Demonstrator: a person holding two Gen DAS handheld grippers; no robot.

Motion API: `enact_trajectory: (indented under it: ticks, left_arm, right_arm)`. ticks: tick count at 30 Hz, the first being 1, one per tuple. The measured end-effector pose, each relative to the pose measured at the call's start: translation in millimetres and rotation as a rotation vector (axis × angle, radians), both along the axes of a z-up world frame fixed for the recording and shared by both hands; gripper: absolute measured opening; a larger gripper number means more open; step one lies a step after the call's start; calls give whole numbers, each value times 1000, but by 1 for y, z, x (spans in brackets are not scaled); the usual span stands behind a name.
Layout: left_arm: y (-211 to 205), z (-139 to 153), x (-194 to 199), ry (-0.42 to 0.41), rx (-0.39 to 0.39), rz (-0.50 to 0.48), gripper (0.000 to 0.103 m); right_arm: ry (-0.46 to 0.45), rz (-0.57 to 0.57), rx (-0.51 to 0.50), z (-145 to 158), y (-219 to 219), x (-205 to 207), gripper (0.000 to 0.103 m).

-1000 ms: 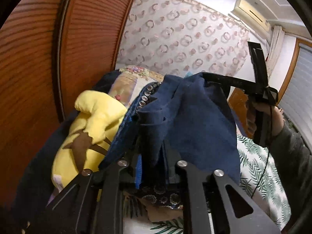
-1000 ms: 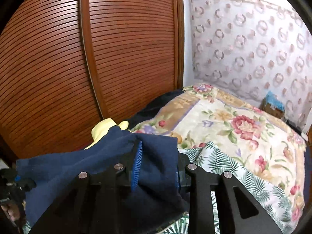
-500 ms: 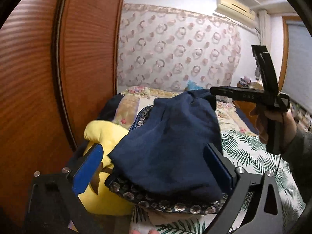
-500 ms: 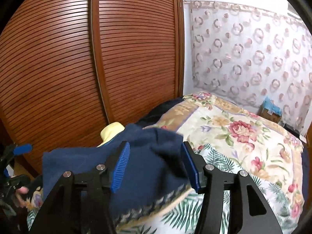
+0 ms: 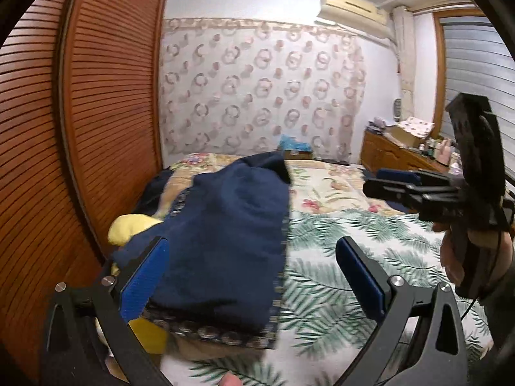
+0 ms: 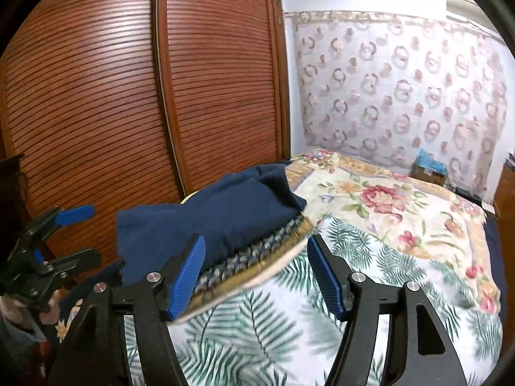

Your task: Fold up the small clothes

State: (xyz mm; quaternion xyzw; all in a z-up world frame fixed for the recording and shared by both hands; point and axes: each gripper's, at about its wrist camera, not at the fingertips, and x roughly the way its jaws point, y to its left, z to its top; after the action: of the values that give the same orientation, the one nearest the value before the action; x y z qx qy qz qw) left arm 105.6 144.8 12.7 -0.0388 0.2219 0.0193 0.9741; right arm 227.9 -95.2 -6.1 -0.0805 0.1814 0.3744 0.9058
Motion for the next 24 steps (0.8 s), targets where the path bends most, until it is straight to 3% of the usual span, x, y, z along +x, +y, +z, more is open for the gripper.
enact_trajectory:
  ticks: [6, 11, 24]
  left_arm:
    - [-36, 4, -5, 0, 10, -66, 103]
    - [-63, 8, -14, -9, 9, -116, 102]
    - [-114, 21, -34, -42, 60, -149, 103]
  right_arm:
    - [-10, -72, 25, -3, -40, -49, 73]
    - [-30, -124, 51, -2, -66, -89, 82]
    - [-35, -280, 81, -17, -102, -158, 85]
